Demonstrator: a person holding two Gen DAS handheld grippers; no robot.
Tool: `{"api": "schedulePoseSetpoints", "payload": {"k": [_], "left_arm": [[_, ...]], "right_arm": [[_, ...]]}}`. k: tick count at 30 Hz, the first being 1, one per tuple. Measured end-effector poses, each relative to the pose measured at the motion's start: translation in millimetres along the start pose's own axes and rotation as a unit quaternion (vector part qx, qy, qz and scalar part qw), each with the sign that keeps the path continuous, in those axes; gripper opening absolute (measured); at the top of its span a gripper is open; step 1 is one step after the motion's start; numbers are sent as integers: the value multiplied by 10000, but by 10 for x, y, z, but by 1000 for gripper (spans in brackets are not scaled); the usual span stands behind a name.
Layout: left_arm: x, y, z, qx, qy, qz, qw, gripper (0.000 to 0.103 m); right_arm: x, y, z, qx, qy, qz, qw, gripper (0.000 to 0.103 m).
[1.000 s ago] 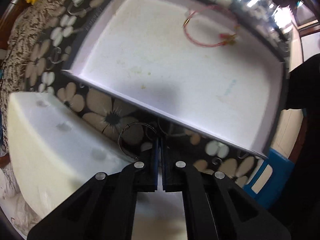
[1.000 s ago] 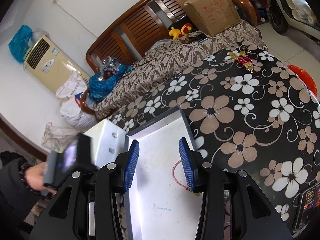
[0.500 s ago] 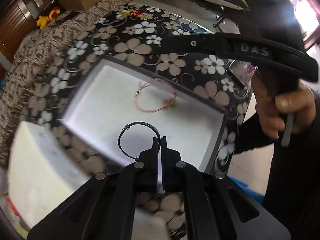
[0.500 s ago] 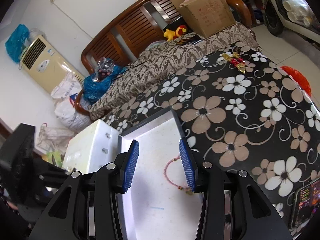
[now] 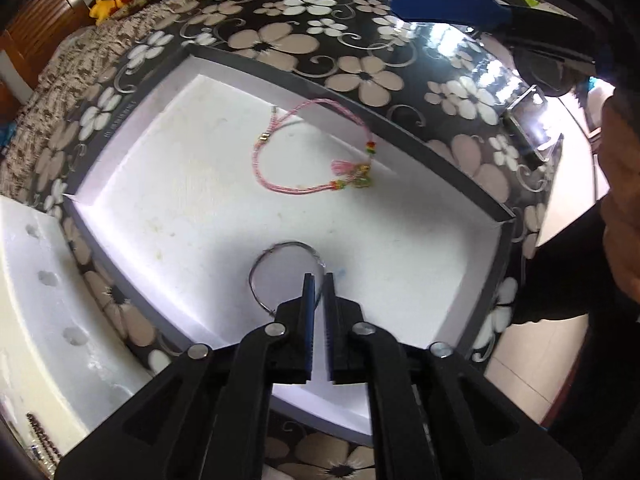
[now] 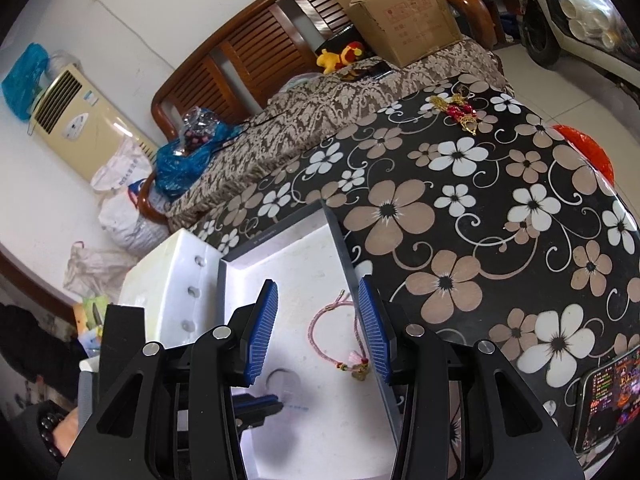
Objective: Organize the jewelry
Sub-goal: 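Lower the bangle into the white tray and open the left gripper, then move both grippers back over the bracelets on the foam board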
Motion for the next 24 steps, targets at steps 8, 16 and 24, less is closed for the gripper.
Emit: {"api": "schedulePoseSetpoints", "payload": {"k": [8, 16, 24], "left_arm": [[-133, -32, 62, 79, -57, 132, 9999, 28], [-295, 3, 242, 337, -247, 288, 9987, 28], [-302, -259, 469, 259, -517, -220, 9981, 33]], "right_arm": [[0, 43, 3, -95, -19, 41, 9999, 45], [-10, 57, -18, -125, -18, 48, 9999, 45], [16, 73, 114, -35, -125, 19, 9999, 45]]}}
Point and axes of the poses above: each gripper's, at about its wrist camera, not at the fingertips, and y roughly the way its jaws point, z to its left, x to its top, the point moved 2 cm from there along y, roughly the way its jaws point, and after that the axes turned 5 degrees about x, right-handed, at the moved point
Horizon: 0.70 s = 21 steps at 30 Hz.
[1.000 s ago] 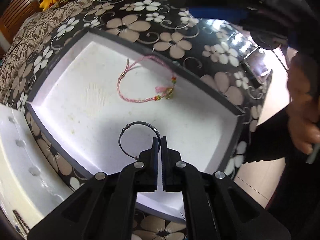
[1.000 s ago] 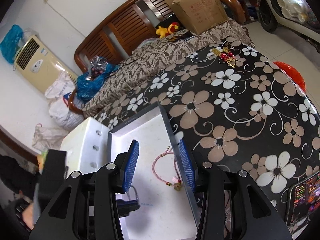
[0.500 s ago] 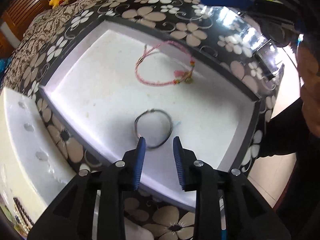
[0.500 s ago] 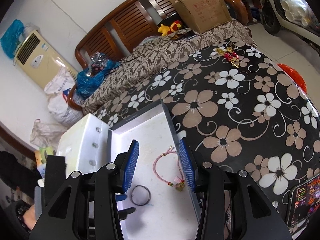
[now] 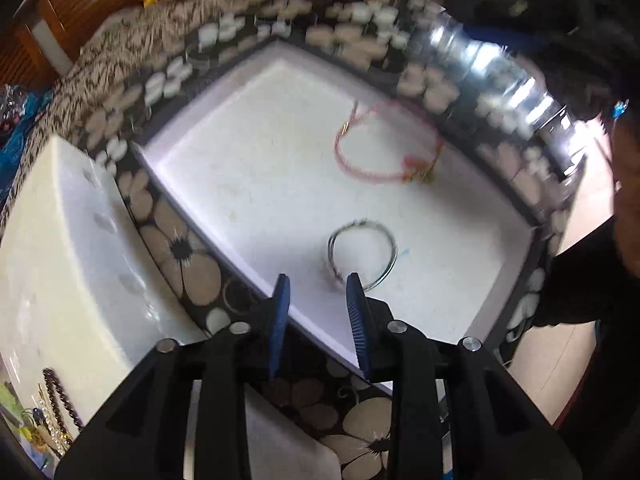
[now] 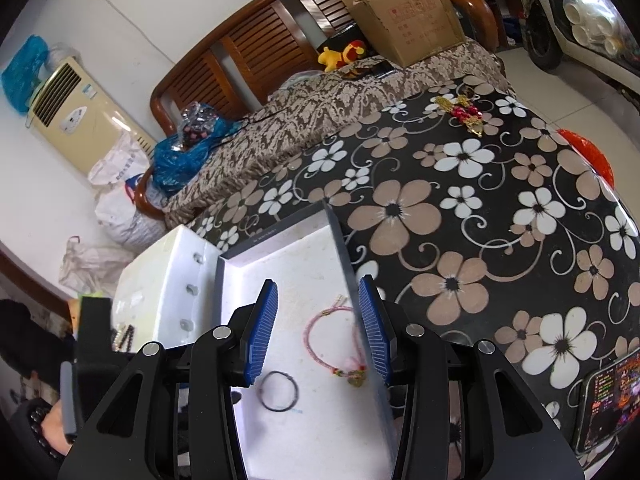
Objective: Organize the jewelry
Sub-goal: 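Move both grippers back over the bracelets on the foam board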
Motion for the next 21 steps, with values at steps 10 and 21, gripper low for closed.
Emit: {"api": "schedulePoseSetpoints", "payload": {"k": [10, 21], "left_arm": [[-312, -756, 263, 449, -586, -1108, 9911, 76], [-1435, -1139, 981, 988, -1799, -1319, 9698, 77]], "right_arm": [[-16, 119, 650, 300, -539, 118, 9980, 50], [-472, 429, 1664, 653, -1847, 714, 9780, 50]]}}
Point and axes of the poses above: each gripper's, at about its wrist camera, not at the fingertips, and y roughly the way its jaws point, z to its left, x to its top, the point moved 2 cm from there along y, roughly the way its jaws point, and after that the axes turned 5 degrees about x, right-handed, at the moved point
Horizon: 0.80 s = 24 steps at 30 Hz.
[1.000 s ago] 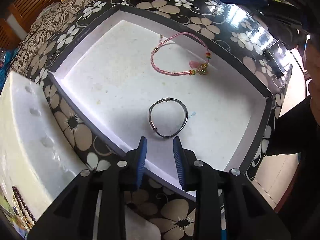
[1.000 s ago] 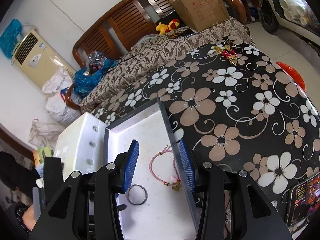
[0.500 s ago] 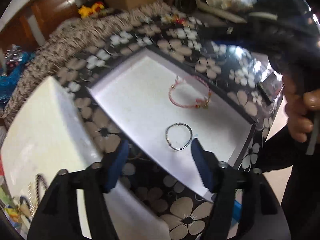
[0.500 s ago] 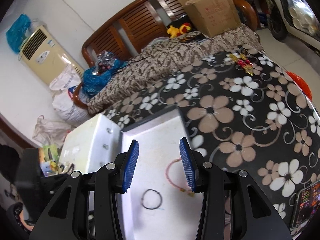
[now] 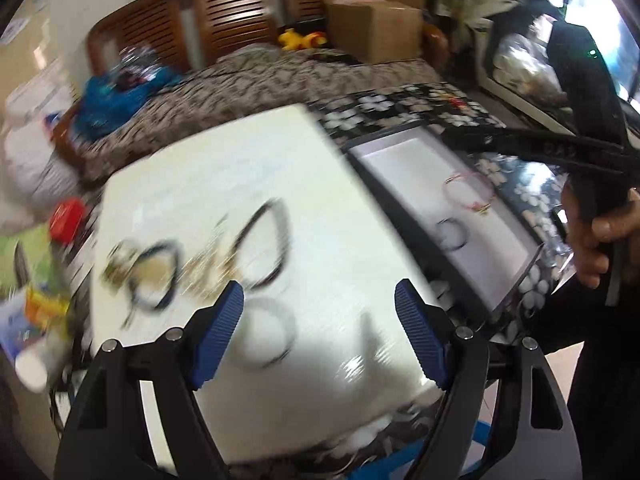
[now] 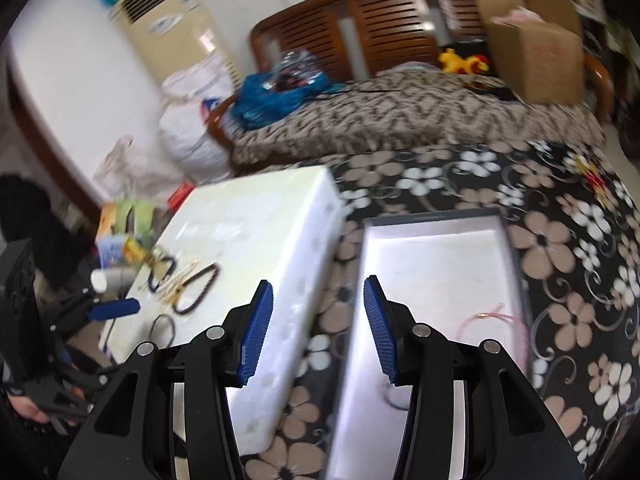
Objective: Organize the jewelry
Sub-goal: 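Move both grippers back over the bracelets on the foam board, then grasp the thin silver bangle with the left gripper while the right grasps the dark red bead bracelet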
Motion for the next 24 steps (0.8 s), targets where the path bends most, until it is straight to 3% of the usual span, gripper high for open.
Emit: {"api": "schedulePoseSetpoints", "payload": {"k": [6, 12, 14, 18, 21, 24], "left_arm": [[-233, 9, 296, 108, -505, 43, 9987, 77], [-322, 241, 448, -121, -948, 217, 9952, 71], [-301, 307, 449, -203, -995, 244, 9945, 60], [-246, 362, 481, -63, -1021, 235, 9945, 48], [-273, 354, 580, 105, -1102, 278, 9935, 6], [-304, 323, 578, 89, -1027, 275, 9943, 4]], "right_arm": [[-12, 196, 310, 142, -286, 212, 9993, 50], [-47, 356, 589, 249, -624, 359, 9971, 50], [-53, 403, 667, 230, -754, 390, 9961, 50], [-56, 493, 784, 188, -956, 429, 9943, 50], [-48, 568, 840, 172, -1022, 465, 9935, 50], [-36, 651, 913, 146, -1145, 500, 9921, 50]]}}
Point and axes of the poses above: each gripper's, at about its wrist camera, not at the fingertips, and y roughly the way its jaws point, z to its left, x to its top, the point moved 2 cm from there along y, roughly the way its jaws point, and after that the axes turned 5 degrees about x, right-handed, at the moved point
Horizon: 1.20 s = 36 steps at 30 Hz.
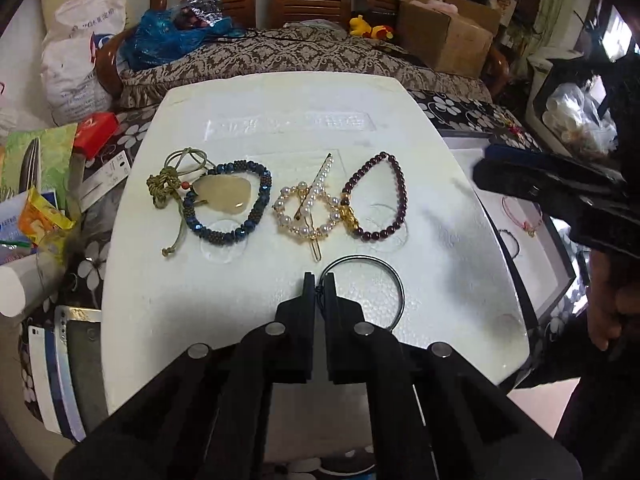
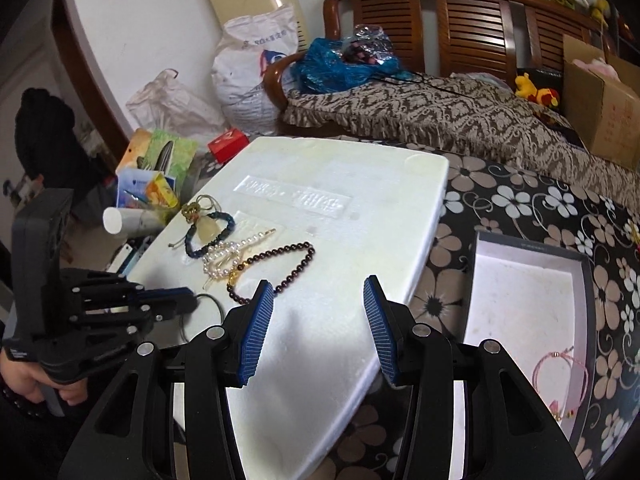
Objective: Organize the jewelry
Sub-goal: 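Grasp the thin silver bangle with the left gripper while the right grasps the dark red bead bracelet, then carry both bracelets into the white tray and open both grippers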
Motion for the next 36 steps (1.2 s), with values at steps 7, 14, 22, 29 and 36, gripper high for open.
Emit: {"api": "schedulePoseSetpoints", "payload": {"k": [7, 14, 22, 29, 36], "left_arm": [[-20, -163, 188, -163, -300, -195, 9992, 4], [-1, -294, 308, -324, -550, -435, 9970, 4], [10, -280, 346, -366, -651, -528, 9958, 4], [48, -295, 305, -439, -629, -640, 9950, 4], [102, -325, 224, -521, -546, -719, 9946, 4]], "right_arm": [[51, 239, 111, 23, -175, 186, 9997, 50], [91, 519, 91, -19, -57, 334, 9994, 45], [17, 618, 215, -323, -799, 210, 9961, 6], [59, 285, 121, 64, -434, -201, 9988, 6], [176, -53, 231, 202, -541, -609, 9965, 6]]}}
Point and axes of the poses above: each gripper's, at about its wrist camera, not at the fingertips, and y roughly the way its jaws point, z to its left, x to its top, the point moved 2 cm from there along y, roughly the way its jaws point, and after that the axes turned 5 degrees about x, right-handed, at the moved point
